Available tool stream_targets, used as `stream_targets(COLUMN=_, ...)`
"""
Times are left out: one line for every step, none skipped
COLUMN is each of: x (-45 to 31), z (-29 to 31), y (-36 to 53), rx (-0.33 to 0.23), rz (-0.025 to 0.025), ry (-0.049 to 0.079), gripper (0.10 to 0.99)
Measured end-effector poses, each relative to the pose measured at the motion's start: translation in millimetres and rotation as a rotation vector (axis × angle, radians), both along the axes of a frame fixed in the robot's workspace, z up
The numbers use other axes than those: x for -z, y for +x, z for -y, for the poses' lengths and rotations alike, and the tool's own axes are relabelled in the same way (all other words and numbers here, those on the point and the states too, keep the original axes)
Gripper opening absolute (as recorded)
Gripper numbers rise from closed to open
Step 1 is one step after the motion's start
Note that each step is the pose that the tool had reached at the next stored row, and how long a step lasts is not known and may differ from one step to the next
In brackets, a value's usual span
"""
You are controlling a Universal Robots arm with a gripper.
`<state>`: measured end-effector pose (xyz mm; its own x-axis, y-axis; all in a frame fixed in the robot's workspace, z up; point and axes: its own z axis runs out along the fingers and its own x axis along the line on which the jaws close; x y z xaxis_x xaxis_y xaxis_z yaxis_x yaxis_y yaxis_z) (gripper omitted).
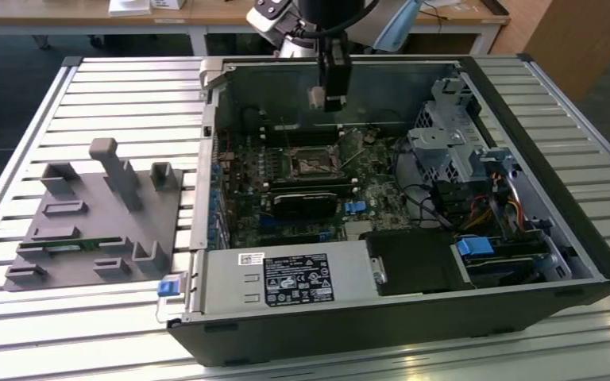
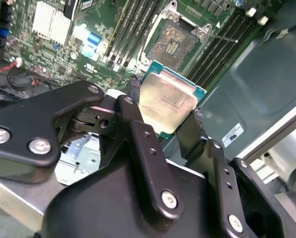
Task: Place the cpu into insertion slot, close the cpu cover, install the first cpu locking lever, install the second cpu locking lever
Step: 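Place the cpu into insertion slot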
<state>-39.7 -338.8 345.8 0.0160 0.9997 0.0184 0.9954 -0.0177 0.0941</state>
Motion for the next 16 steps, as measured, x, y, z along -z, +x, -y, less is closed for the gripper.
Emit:
stream_targets(x=0.6, z=0.0, y=0.0, rx=-0.018, rz=-0.0001, ry=0.0, gripper=0.541)
stream_targets(x=1.2, z=0.0, y=0.0, rx=-0.036, rz=-0.0001, ry=0.0, gripper=0.541)
stream_targets(x=1.9, z=0.0, y=0.0, rx=-0.047, rz=0.0, ry=0.0, gripper=0.541)
stream_targets(x=2.6, z=0.0, y=0.0, rx=-0.049, rz=-0.0001, ry=0.0, gripper=0.541)
stream_targets(x=3.4, z=0.0, y=0.0, rx=-0.049, rz=-0.0001, ry=0.0, gripper=0.541)
stream_targets(x=4.1, z=0.0, y=0.0, rx=-0.05, rz=-0.0001, ry=0.0, gripper=0.541)
stream_targets(x=4.8, z=0.0, y=0.0, rx=-0.05, rz=-0.0002, ry=0.0, gripper=0.541)
stream_targets(x=5.6, z=0.0, y=0.0, rx=-0.05, rz=-0.0002, ry=0.0, gripper=0.541)
stream_targets(x=6.3, z=0.0, y=0.0, rx=-0.05, rz=-0.0001, ry=0.0, gripper=0.541)
stream_targets(x=7.0, z=0.0, y=0.0, rx=-0.05, rz=-0.0001, ry=0.0, gripper=0.541)
stream_targets(x=7.6, z=0.0, y=0.0, rx=-0.05, rz=-0.0001, ry=0.0, gripper=0.541)
stream_targets(x=8.2, z=0.0, y=0.0, rx=-0.05, rz=-0.0002, ry=0.0, gripper=0.541)
stream_targets(x=8.9, z=0.0, y=0.0, rx=-0.05, rz=-0.0001, ry=0.0, gripper=0.541)
stream_targets(x=9.4, z=0.0, y=0.0, rx=-0.05, rz=-0.0001, ry=0.0, gripper=0.541)
stream_targets(x=9.8, z=0.0, y=-0.1, rx=-0.05, rz=-0.0001, ry=0.0, gripper=0.541)
stream_targets(x=10.3, z=0.0, y=0.0, rx=-0.05, rz=-0.0001, ry=0.0, gripper=0.541)
